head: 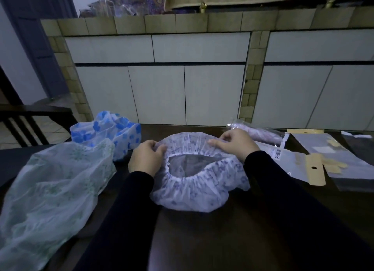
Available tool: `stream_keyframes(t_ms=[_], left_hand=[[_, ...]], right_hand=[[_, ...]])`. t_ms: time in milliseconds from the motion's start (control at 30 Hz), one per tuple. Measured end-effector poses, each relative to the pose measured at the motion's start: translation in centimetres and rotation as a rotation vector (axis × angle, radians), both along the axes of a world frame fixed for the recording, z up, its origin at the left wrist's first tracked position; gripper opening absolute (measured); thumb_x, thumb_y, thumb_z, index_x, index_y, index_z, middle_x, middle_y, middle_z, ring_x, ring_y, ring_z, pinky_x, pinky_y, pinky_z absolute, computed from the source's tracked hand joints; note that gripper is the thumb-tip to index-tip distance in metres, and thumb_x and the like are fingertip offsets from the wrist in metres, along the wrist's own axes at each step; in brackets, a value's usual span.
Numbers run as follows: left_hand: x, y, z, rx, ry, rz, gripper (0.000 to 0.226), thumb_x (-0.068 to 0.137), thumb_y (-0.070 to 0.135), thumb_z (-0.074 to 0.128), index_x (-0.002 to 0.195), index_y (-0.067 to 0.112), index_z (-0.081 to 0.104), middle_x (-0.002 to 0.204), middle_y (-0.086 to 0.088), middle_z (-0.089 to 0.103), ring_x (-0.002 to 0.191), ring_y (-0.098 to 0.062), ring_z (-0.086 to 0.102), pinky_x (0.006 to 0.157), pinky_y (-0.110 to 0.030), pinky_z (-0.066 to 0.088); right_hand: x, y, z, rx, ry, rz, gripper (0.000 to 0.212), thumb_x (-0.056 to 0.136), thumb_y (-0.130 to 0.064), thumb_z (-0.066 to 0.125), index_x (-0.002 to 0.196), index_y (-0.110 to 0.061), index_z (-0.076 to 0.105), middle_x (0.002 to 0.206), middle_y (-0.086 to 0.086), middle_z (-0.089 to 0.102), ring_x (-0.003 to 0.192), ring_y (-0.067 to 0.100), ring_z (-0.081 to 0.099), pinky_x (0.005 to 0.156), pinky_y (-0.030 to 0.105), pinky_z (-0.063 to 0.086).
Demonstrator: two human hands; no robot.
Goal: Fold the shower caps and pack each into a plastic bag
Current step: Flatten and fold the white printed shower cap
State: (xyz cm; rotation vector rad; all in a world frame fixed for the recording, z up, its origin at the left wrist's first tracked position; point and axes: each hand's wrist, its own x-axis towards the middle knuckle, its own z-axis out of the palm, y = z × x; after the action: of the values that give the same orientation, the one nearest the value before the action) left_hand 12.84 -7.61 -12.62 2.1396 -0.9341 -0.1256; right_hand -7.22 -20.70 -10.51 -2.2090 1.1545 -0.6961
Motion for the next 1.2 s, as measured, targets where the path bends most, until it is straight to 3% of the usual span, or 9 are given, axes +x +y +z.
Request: stream_keyframes(t_ms=[133, 233, 367, 500, 600, 833, 933, 1100, 1200], left_hand=[[-1.0, 0.3, 0.4, 0.023, -0.061, 0.083, 0.017, 0.094, 0.032, 0.052, 0.102, 0.02, 0.06, 0.101, -0.004, 0.065, 0.086, -0.021, 0.055, 0.074, -0.03, 0.039], [-1.3, 0.2, 1.2, -0.01, -0.289, 0.093, 0.037, 0.089, 0.029, 0.056, 0.125, 0.022, 0.055, 0.12, -0.005, 0.06, 0.11, -0.029, 0.054, 0.092, -0.042, 0.041], [-3.1, 0.0, 3.0, -0.405, -0.411, -0.215, 0.044, 0.085, 0.048, 0.05, 0.12, 0.024, 0.062, 0.117, 0.002, 0.062, 0.113, -0.023, 0.052, 0.097, -0.043, 0.04], [-5.2, -0.5, 2.8, -0.143, -0.534, -0.438, 0.053, 0.085, 0.063, 0.048, 0.129, 0.034, 0.055, 0.125, 0.01, 0.059, 0.119, -0.013, 0.048, 0.098, -0.039, 0.032], [-5.2, -0.5, 1.9, -0.003, -0.45, -0.332, 0.042, 0.087, 0.054, 0.055, 0.122, 0.032, 0.057, 0.109, 0.011, 0.059, 0.105, -0.011, 0.053, 0.09, -0.036, 0.03], [-4.0, 0.2, 1.8, -0.019, -0.242, 0.026, 0.023, 0.09, 0.037, 0.052, 0.077, 0.019, 0.052, 0.073, 0.004, 0.053, 0.071, -0.019, 0.048, 0.065, -0.029, 0.034], [-3.9, 0.3, 1.7, 0.033, -0.199, 0.054, 0.016, 0.091, 0.033, 0.05, 0.083, 0.02, 0.054, 0.076, 0.004, 0.053, 0.071, -0.018, 0.047, 0.065, -0.028, 0.034], [-3.5, 0.6, 1.8, 0.054, -0.125, 0.059, 0.017, 0.092, 0.027, 0.048, 0.103, 0.02, 0.058, 0.089, 0.001, 0.06, 0.076, -0.017, 0.049, 0.068, -0.029, 0.036], [-3.0, 0.9, 2.2, 0.157, -0.047, 0.081, 0.038, 0.091, 0.021, 0.049, 0.129, 0.019, 0.047, 0.114, -0.008, 0.063, 0.097, -0.025, 0.059, 0.075, -0.033, 0.039]], right_hand=[[0.0, 0.2, 1.0, 0.144, -0.082, -0.007, 0.039, 0.083, -0.05, 0.066, 0.062, -0.02, 0.056, 0.058, -0.005, 0.05, 0.056, 0.009, 0.047, 0.048, 0.022, 0.035], [-0.2, 0.1, 1.7, 0.232, -0.029, 0.068, 0.008, 0.084, -0.027, 0.071, 0.085, -0.022, 0.065, 0.076, -0.004, 0.061, 0.064, 0.009, 0.054, 0.044, 0.019, 0.043], [-0.4, -0.4, 2.1, 0.093, 0.009, 0.172, 0.021, 0.085, -0.018, 0.07, 0.098, -0.034, 0.063, 0.095, -0.007, 0.067, 0.088, 0.009, 0.064, 0.075, 0.02, 0.051], [0.4, 0.8, 2.6, 0.066, 0.0, 0.373, 0.029, 0.084, -0.019, 0.072, 0.112, -0.025, 0.068, 0.106, -0.009, 0.068, 0.101, 0.002, 0.061, 0.091, 0.02, 0.045], [0.8, 1.9, 3.1, 0.013, -0.02, 0.277, 0.023, 0.085, -0.032, 0.07, 0.107, -0.024, 0.071, 0.095, -0.01, 0.07, 0.088, 0.002, 0.062, 0.08, 0.016, 0.044], [-0.6, 3.4, 3.8, 0.39, -0.006, 0.046, 0.077, 0.065, -0.089, 0.037, 0.079, -0.019, 0.065, 0.078, 0.002, 0.066, 0.073, 0.021, 0.061, 0.071, 0.033, 0.046], [-0.3, 4.0, 2.9, 0.334, -0.034, 0.11, 0.086, 0.06, -0.089, 0.044, 0.089, -0.012, 0.07, 0.101, 0.008, 0.07, 0.097, 0.022, 0.064, 0.095, 0.036, 0.048], [-0.2, 3.0, 1.3, 0.243, 0.025, 0.053, 0.043, 0.07, -0.056, 0.075, 0.089, -0.019, 0.067, 0.093, -0.008, 0.064, 0.086, 0.005, 0.059, 0.068, 0.02, 0.042], [-0.6, 1.9, -0.1, 0.173, 0.094, -0.022, 0.032, 0.077, -0.048, 0.073, 0.083, -0.019, 0.062, 0.087, -0.006, 0.059, 0.089, 0.012, 0.054, 0.074, 0.025, 0.036]])
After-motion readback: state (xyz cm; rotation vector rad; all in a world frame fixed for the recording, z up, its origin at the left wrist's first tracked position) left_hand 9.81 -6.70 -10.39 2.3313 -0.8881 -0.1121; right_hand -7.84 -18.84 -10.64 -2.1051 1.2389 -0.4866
